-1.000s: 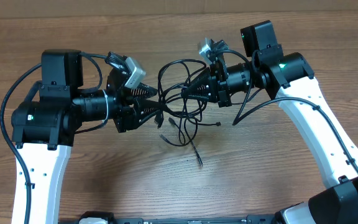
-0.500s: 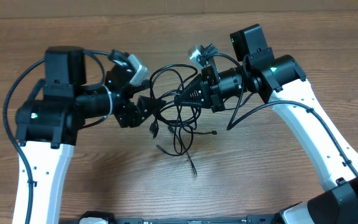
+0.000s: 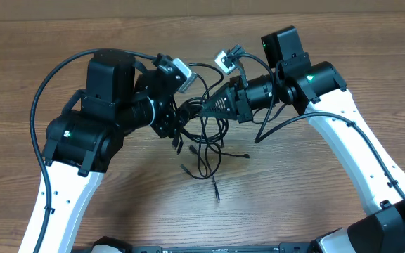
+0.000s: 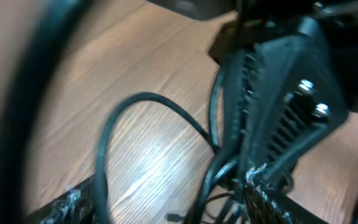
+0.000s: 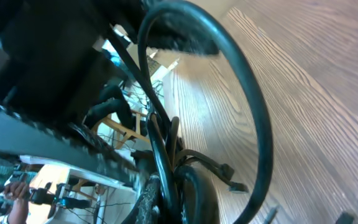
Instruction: Untangle cables
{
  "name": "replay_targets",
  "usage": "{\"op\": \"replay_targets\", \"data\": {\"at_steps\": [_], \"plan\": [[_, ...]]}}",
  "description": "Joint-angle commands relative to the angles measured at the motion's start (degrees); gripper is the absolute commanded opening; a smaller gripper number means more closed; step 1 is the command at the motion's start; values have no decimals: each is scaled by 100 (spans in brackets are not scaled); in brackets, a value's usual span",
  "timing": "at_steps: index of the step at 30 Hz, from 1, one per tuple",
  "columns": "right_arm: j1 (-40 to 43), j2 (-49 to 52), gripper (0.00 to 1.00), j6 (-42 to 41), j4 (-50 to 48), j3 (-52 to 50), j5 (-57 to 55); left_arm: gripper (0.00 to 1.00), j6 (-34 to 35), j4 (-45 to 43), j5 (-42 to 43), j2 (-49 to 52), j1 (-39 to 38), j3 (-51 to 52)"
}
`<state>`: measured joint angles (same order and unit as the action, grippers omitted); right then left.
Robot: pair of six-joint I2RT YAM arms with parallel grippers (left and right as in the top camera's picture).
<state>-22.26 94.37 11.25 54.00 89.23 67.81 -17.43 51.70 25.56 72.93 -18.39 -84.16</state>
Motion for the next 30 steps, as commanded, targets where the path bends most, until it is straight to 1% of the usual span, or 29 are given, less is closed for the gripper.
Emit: {"op": "replay_targets", "data": {"at_steps": [1,7,11,13,20,26,28,30], "plan": [[-28,-26,4,-98,52,-13,-48,68,227,-66,-302,17,9,-96],[-28,-26,4,-98,52,-13,-46,63,225,-72,-330,20,9,-96],[-28,-26,4,-98,52,-13,-17,61,221,-31,-503,20,9,-96],[-28,-26,4,-101,55,-13,0,59,221,7,-632,20,7,-96],[-31,-26,4,-98,52,-13,267,57,111,74,-678,70,2,-96],[-70,-26,4,-101,74,-13,479,58,94,35,-697,155,2,-96],[-138,-26,4,-98,74,-13,476,55,70,20,-780,201,-2,-96],[-219,-26,4,-98,74,-13,476,46,70,11,-973,243,-2,-96]]}}
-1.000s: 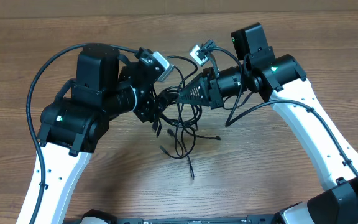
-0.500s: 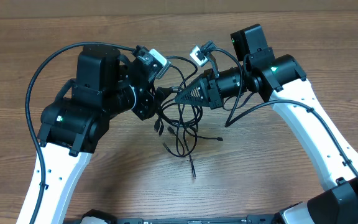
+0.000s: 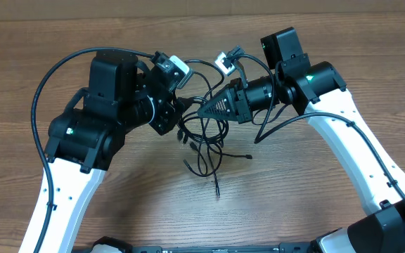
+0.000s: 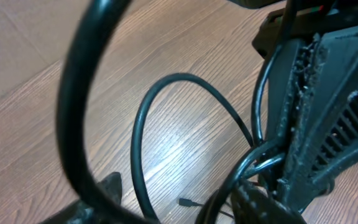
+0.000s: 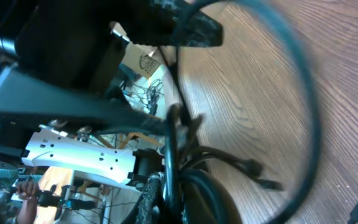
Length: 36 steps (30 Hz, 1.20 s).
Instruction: Untangle cables
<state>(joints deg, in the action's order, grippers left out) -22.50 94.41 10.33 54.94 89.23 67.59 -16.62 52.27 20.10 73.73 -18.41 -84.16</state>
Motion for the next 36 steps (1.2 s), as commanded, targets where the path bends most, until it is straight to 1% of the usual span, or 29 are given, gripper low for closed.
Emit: {"op": "replay_targets", "data": {"at_steps": [1,4,6,7,10,16,20,22,26,28,31,33,36], "plan": [[-216,-31,4,-7,-20,-13,498,44,-11,-46,-446,179,0,-96],[-262,-31,4,-7,-22,-13,498,36,-11,-46,-479,208,0,-96],[-269,-31,4,-9,-20,-13,501,28,-11,-46,-584,208,0,-96],[-269,-31,4,-7,-20,-13,503,25,-9,-48,-614,208,0,-96],[-269,-31,4,-9,-20,-13,564,24,-7,-92,-579,208,0,-96],[-269,-31,4,-7,-20,-13,560,26,-4,-221,-219,208,-4,-96],[-267,-31,4,-4,-20,-13,437,24,-7,-238,-79,208,-4,-96],[-267,-31,4,-7,-15,-13,245,21,-7,-240,-7,205,-4,-96],[-267,-31,4,-7,-17,-13,205,8,-4,-254,9,205,-4,-96],[-267,-31,4,-7,-15,-13,190,5,52,-358,15,205,-4,-96],[-267,-31,4,-7,-17,-13,190,5,192,-505,96,205,-4,-96],[-267,-31,4,-7,-15,-13,192,11,210,-629,278,205,-4,-96],[-267,-31,4,-9,-15,-13,199,14,208,-734,490,205,-4,-96]]}}
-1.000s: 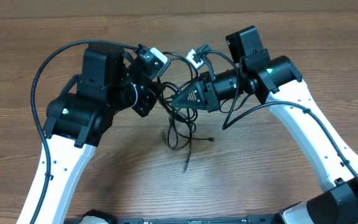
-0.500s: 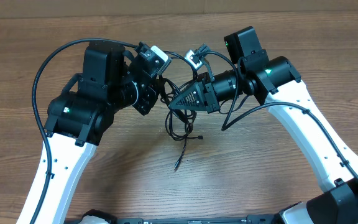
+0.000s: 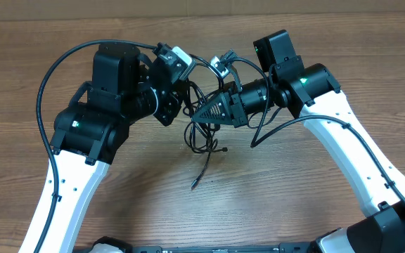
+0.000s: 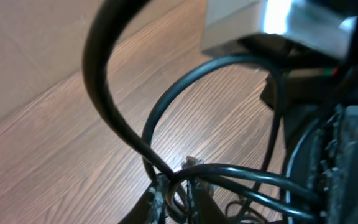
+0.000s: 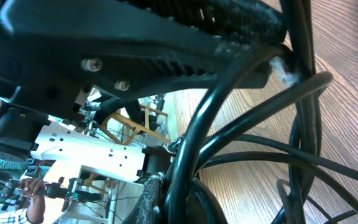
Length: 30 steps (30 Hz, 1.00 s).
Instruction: Untangle cables
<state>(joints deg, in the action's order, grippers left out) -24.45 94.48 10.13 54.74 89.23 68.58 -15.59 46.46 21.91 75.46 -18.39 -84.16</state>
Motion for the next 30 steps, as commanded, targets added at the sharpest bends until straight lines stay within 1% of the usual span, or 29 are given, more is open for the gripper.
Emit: {"op": "replay_targets", "data": {"at_steps": [1,6,9,11,13,15,17,18,19,20,21,30], "plan": [[-74,-37,4,11,7,-13,151,15,105,-175,321,35,-7,-96],[-74,-37,4,13,2,-13,573,18,105,-289,319,39,-7,-96],[-74,-37,4,13,9,-13,619,21,105,-326,319,39,-7,-96],[-74,-37,4,15,0,-13,761,25,105,-321,317,52,-7,-96],[-74,-37,4,15,-2,-13,876,27,105,-323,317,74,-7,-96],[-74,-37,4,15,0,-13,890,31,107,-323,321,105,-7,-96],[-74,-37,4,15,2,-13,892,40,107,-321,323,131,-7,-96],[-74,-37,4,15,2,-13,896,54,107,-323,321,140,-7,-96],[-74,-37,4,13,2,-13,916,61,107,-326,321,142,-7,-96],[-74,-37,4,15,2,-13,914,92,105,-328,321,142,-7,-96],[-74,-37,4,13,2,-13,916,100,105,-332,321,142,-7,-96],[-74,-37,4,17,-22,-13,1257,100,105,-398,321,212,-7,-96]]}}
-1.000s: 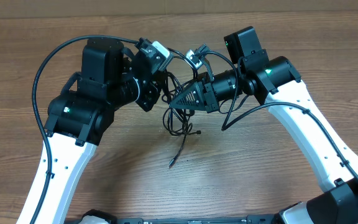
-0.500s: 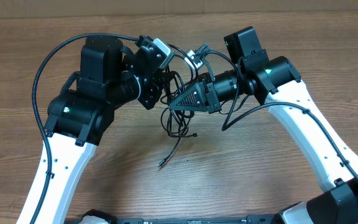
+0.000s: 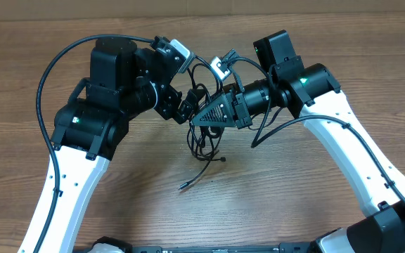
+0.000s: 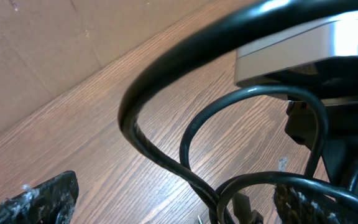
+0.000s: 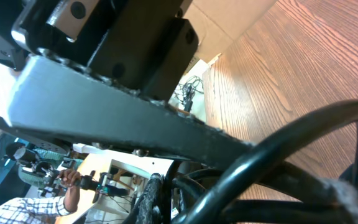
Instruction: Untangle cables
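Note:
A tangle of thin black cables (image 3: 204, 140) hangs in a tight bunch over the middle of the table, one loose end (image 3: 183, 187) trailing to the front left. My right gripper (image 3: 197, 119) is shut on the top of the bunch; in its wrist view cables (image 5: 272, 168) press against its finger (image 5: 156, 198). My left gripper (image 3: 186, 104) sits just left of it, open. Its fingers (image 4: 39, 198) stand wide apart, with cable loops (image 4: 185, 162) running between them untouched.
The wooden table (image 3: 301, 204) carries nothing else nearby. The two wrists nearly touch above the bunch, each with its own thick black lead arching over it (image 3: 62, 56). A cardboard wall (image 4: 55, 43) lines the far edge.
My left gripper has opened and let go of the cables, and sits slightly farther back. The bunch now hangs from the right gripper alone, its loose end lying farther to the front left.
At first the tangle lay spread in loose loops on the table, both grippers at its top. A second later little had changed. Then the left gripper was shut on strands and the bunch was drawn up tighter. Now the left is open and the right holds it.

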{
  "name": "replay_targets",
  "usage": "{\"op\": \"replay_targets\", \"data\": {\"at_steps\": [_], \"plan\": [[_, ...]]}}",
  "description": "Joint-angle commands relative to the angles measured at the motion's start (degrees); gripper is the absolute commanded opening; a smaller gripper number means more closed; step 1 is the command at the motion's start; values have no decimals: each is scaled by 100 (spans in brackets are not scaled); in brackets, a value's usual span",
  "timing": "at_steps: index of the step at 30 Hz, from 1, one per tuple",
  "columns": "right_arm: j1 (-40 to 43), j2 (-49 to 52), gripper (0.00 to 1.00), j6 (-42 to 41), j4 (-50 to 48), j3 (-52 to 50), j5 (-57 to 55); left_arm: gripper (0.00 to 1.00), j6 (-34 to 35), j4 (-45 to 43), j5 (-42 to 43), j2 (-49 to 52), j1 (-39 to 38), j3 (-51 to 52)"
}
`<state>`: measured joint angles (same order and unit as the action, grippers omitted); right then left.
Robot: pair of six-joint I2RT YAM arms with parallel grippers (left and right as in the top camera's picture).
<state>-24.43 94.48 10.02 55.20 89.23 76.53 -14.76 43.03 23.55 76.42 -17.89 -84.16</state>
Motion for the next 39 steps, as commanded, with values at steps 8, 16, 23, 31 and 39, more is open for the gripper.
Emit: {"op": "replay_targets", "data": {"at_steps": [8,16,23,31,39], "plan": [[-76,-37,4,31,-74,-13,719,100,22,-551,151,116,-59,-96],[-74,-37,4,50,-122,-13,887,100,315,-1029,-509,127,-57,-90],[-74,-37,4,50,-181,-13,841,100,1259,-1207,-1255,120,-57,-90],[-63,-37,42,48,-289,-13,481,100,1290,-1329,-848,92,-57,-90],[-63,-37,58,46,-289,-13,345,100,1309,-1329,-846,79,-57,-90]]}}
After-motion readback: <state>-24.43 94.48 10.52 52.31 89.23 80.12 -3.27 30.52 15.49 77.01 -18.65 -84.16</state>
